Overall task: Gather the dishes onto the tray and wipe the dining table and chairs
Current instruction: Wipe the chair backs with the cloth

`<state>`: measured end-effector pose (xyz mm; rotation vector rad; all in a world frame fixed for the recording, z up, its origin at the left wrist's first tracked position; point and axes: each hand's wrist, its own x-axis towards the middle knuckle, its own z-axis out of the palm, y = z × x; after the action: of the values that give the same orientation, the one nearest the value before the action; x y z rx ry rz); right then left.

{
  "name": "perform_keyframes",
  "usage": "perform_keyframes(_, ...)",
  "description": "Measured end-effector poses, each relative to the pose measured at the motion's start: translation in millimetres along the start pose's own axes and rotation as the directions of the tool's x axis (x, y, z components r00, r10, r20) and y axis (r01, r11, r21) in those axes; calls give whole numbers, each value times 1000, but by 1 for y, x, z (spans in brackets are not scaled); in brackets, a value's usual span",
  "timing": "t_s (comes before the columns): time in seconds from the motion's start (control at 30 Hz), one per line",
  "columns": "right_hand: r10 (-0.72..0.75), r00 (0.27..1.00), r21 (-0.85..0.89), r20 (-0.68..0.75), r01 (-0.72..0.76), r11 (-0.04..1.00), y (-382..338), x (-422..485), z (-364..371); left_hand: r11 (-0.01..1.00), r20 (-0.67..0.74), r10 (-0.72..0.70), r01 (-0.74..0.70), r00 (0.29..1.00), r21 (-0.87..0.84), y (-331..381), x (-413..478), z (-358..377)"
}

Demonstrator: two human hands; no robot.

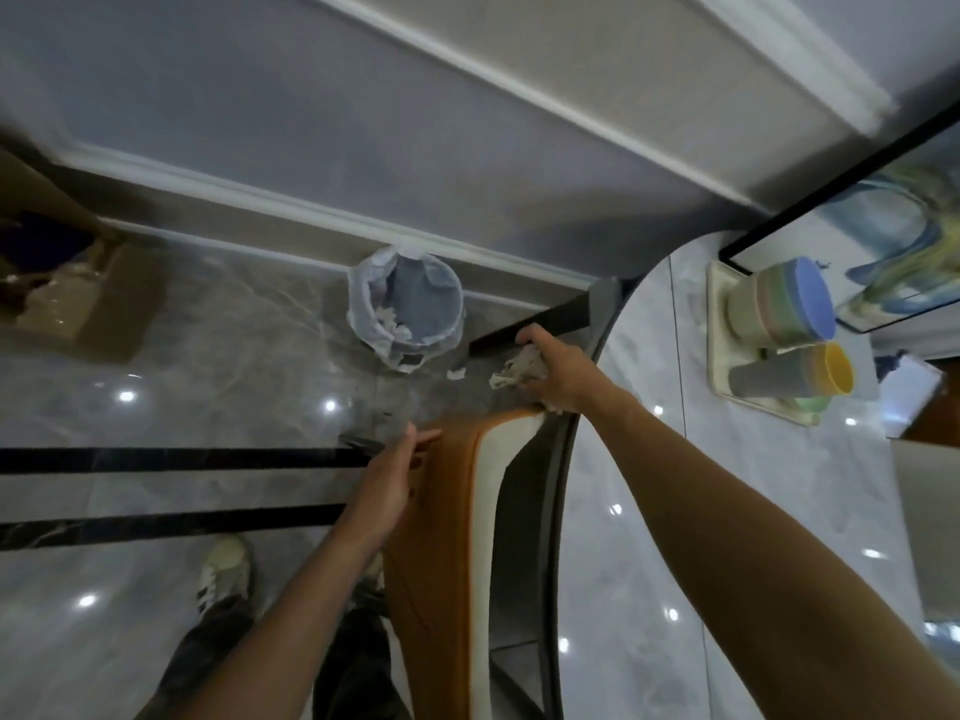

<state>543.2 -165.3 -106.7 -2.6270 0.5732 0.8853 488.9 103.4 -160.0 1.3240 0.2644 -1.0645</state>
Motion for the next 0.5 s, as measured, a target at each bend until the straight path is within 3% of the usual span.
perform_keyframes(0.17, 7, 998, -64, 56, -4, 998, 14, 23, 3, 999, -19, 20, -19, 1000, 48, -16, 34, 7)
perform_keyframes(0.3, -4, 970, -190, 243, 52, 980, 16, 40, 4, 999, -40, 30, -29, 999, 22, -25, 51, 10)
perform_keyframes(0.5, 7, 940, -270, 341, 90, 959, -18, 41, 4, 996, -69, -77, 74, 995, -49, -45, 61, 2)
